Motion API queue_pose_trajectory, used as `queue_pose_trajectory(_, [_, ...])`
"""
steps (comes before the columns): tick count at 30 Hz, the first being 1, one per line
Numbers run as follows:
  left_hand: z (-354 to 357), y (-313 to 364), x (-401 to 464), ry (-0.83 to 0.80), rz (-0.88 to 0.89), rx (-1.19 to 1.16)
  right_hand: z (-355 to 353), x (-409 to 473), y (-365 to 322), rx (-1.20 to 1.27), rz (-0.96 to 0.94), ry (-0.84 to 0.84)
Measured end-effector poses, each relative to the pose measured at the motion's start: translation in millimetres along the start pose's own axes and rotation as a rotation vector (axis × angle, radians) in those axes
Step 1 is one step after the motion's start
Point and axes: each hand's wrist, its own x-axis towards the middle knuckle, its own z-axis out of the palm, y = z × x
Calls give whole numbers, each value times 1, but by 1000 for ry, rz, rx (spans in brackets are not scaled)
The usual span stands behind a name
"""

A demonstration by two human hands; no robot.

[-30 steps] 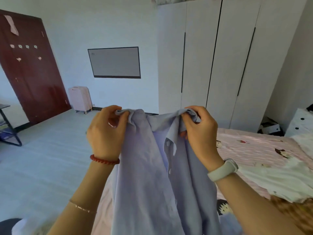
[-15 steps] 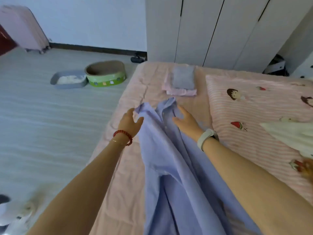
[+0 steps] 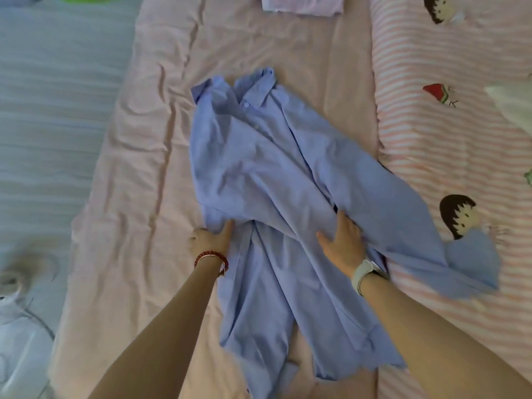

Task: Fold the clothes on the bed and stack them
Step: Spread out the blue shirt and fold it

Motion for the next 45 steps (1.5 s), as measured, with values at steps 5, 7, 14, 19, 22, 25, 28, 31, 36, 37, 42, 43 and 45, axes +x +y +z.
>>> queue_pose_trajectory(5, [-11,-25,4,-21,149,-187,6,-17,15,-97,-16,104])
queue_pose_trajectory(7, [-35,-27,7,142,189,-192,7,-42,13,-5,-195,164])
queue_pose_trajectory(14, [-95,-40,15,544,161,215,36,-96,1,115,-487,-275])
queue_pose_trajectory(19, [-40,-67,-29,153,206,134,47,-100,3,193,-627,-89])
queue_pose_trajectory(22, [-4,-86,-56,-10,134,171,59,-106,9,108,-729,-278])
queue_pose_trajectory(25, [20,-92,-67,-67,-29,-17,62,-91,28,-180,-619,-280])
queue_pose_trajectory(28, [34,-87,-74,-173,-109,-367,52,-79,49,-84,-373,-182])
queue_pose_trajectory(31, [35,-91,-81,-169,-102,-517,48,-81,62,-13,-226,-172])
queue_pose_trajectory(36, [17,-114,-87,17,44,-350,56,-88,60,-111,-126,-198])
queue_pose_trajectory(37, [11,-117,-87,61,35,-336,56,-87,59,-133,-126,-228])
queue_pose_trajectory(42, [-13,-135,-90,229,-6,-206,38,-85,70,46,9,7])
queue_pose_trajectory(43, [-15,-137,-92,265,6,-183,30,-86,74,120,53,121])
queue_pose_trajectory(45, [-13,-138,-99,310,73,-149,16,-88,80,217,71,282])
